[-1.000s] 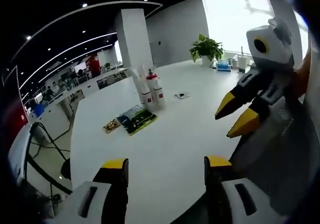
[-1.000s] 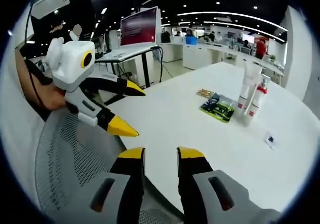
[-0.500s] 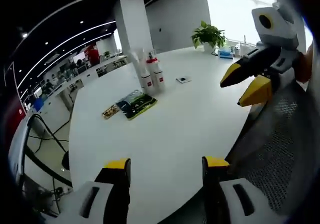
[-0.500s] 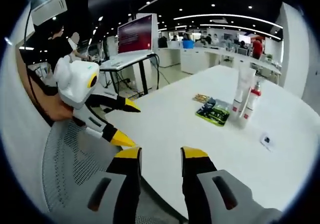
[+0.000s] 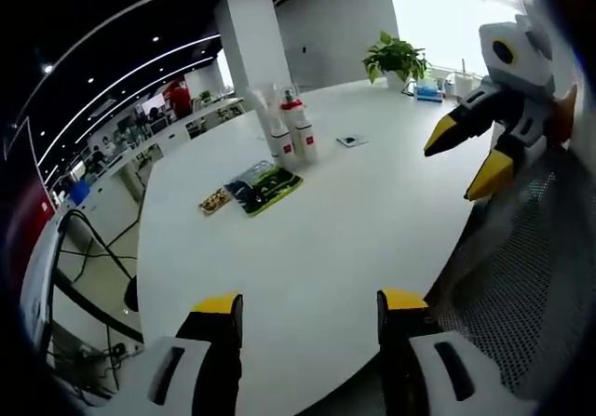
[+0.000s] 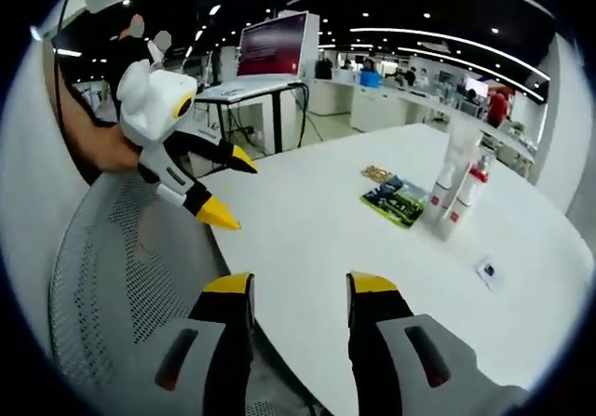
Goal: Arrange the skincare products in the storage area until every visible bottle or jar stands upright without overlapping.
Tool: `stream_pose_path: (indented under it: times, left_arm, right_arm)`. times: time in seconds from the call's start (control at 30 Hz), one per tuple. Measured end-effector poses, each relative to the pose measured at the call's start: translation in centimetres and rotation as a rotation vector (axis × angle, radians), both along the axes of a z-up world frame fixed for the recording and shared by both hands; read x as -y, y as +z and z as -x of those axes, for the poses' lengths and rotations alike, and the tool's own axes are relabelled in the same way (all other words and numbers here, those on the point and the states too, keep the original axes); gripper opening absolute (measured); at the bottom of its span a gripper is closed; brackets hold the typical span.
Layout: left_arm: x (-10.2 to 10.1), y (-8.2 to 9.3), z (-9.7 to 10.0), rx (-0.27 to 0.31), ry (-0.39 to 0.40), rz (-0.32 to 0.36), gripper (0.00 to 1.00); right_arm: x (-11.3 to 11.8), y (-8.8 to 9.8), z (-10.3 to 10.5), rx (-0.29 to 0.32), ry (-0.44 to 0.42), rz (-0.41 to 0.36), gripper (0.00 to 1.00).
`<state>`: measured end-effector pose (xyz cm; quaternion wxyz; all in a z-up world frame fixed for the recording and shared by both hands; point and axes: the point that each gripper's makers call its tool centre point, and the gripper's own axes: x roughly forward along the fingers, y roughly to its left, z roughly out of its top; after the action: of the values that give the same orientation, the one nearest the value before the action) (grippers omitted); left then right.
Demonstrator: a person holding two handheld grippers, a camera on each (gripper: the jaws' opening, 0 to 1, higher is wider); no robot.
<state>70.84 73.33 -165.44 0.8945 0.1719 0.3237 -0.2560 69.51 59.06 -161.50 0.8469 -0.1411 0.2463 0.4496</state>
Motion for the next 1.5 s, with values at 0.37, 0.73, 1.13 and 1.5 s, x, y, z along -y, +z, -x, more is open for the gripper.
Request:
stream_pose_path:
  times: [0.37, 0.73, 1.13, 1.5]
  left_arm:
    - [-0.1, -0.1, 0.0, 0.0, 0.005, -0.002, 0.59]
    - [-0.3, -0.1, 0.1, -0.006, 0.011, 0.014, 0.6]
    - [-0.7, -0.2, 0.1, -0.007, 0.026, -0.002, 0.59]
    - [-1.0, -0.8, 0.2, -0.036, 0.035, -0.02, 0.56]
  right_arm:
    - [0.1, 0.5, -0.2, -0.01, -0.011, -0.042, 0.35]
    - [0.2, 1.7, -0.6, -0.044, -0.039, -0.132, 0.36]
    - [7.0, 2.9, -8.0, -0.087, -0.286, -0.223, 0.46]
    - [12.5, 0.4, -14.1, -0.109, -0.333, -0.098, 0.58]
